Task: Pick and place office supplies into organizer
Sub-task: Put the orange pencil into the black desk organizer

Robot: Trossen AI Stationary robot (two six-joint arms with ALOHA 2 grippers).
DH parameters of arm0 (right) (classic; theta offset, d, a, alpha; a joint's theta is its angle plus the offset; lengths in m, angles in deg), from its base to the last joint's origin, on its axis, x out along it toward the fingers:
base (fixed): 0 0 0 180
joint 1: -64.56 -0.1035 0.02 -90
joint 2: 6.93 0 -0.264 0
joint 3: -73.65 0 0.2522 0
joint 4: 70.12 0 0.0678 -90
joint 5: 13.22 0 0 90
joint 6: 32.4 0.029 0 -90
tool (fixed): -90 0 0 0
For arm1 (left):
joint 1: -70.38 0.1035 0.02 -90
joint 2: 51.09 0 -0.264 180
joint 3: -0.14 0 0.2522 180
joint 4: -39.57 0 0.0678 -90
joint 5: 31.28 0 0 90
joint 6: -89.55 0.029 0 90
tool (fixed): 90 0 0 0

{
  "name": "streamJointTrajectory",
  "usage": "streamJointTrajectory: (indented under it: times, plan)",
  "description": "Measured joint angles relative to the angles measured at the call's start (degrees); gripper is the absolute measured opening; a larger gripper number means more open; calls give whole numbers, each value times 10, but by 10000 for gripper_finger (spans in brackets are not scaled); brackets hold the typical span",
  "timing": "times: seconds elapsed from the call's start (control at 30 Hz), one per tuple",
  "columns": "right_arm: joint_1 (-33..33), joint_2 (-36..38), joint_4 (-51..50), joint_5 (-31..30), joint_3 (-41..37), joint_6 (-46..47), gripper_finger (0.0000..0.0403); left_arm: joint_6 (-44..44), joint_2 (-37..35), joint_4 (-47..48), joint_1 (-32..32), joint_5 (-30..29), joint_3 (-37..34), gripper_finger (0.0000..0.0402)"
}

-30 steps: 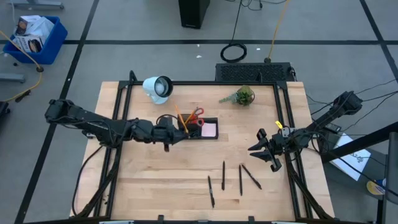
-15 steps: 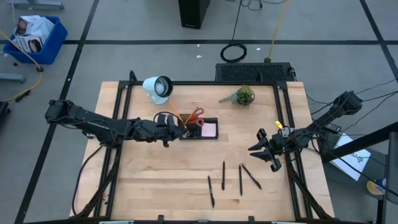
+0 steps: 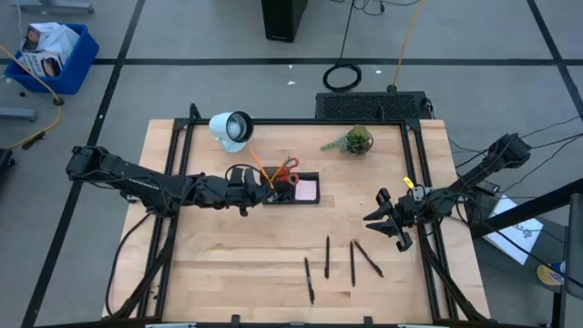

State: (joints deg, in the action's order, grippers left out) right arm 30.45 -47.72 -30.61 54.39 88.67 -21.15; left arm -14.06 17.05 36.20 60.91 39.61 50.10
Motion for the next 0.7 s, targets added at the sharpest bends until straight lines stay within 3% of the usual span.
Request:
streamJointTrajectory:
  times: [0.23,0.7]
  plan:
    - [0,0,0,0,0,0,89,-10,0,0,9,19,0,21]
    - [0,0,0,0,0,0,89,-63,0,-38,52,129,0,21]
